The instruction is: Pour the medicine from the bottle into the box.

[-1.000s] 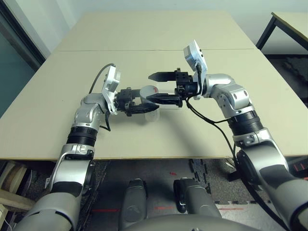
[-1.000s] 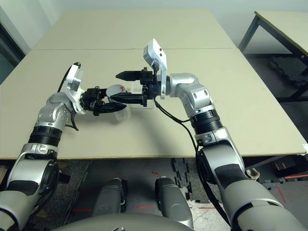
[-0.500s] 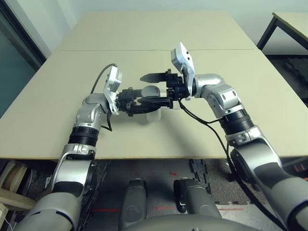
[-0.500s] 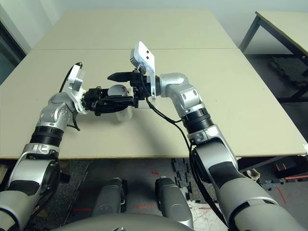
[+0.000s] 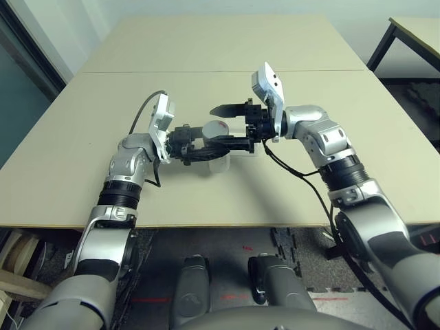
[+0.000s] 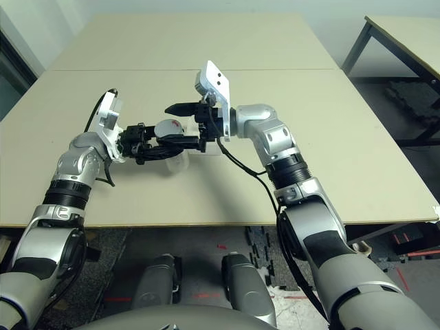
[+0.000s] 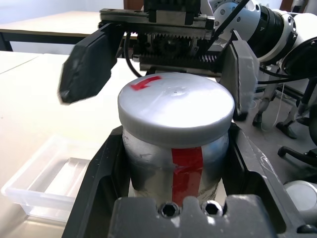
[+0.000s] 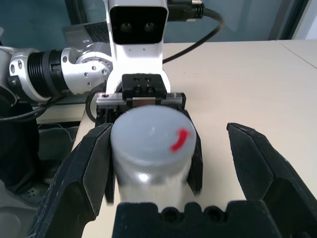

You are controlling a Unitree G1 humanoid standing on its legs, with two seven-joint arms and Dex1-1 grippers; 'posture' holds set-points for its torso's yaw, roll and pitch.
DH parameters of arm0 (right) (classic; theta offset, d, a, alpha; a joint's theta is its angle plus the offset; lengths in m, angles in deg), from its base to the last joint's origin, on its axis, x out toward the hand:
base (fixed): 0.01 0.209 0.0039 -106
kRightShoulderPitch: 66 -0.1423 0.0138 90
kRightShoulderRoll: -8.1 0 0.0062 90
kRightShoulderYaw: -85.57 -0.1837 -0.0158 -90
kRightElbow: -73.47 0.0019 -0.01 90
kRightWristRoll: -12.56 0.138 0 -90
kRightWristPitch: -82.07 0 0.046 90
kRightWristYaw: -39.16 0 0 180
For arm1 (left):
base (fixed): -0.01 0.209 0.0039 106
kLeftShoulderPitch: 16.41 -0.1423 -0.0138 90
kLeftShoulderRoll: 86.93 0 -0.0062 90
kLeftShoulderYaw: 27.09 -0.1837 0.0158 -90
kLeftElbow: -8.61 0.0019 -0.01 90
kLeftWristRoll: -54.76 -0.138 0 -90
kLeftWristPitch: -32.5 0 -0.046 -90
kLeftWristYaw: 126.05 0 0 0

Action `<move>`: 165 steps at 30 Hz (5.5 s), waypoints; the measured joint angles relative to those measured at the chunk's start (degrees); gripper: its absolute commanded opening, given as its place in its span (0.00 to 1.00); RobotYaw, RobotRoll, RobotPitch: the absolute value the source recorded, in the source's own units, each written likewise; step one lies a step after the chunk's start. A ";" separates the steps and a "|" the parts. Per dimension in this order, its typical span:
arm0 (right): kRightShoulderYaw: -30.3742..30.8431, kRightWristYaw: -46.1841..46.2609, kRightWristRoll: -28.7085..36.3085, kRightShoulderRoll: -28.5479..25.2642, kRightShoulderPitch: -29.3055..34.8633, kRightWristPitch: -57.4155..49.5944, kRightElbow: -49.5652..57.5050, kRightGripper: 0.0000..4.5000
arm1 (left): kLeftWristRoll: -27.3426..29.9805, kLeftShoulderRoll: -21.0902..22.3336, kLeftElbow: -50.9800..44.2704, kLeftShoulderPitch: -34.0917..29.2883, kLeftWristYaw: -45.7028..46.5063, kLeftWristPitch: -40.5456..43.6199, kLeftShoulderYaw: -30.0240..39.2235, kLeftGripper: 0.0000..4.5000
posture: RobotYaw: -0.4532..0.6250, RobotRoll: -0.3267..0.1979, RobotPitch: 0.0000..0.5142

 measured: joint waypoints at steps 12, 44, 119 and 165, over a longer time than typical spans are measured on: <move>-4.99 0.76 -0.17 -10.13 2.07 0.21 -2.66 1.00 | 0.01 -0.19 0.06 0.45 -1.44 -0.15 -0.31 0.60 | 0.36 0.62 0.17; 2.78 -2.13 -1.09 -0.39 -1.69 -2.32 4.75 1.00 | -0.01 -0.11 2.17 1.28 -1.42 -1.38 -0.79 0.60 | 0.39 0.62 0.19; 2.57 -1.68 -0.65 -1.27 -2.32 -4.85 5.39 1.00 | -0.15 0.09 4.39 2.94 -2.27 -2.61 -1.69 0.60 | 0.37 0.62 0.18; -7.06 6.47 2.41 0.28 -2.23 -3.94 1.79 0.57 | -1.19 0.23 7.09 4.82 -2.40 -4.79 -1.31 0.60 | 0.36 0.62 0.16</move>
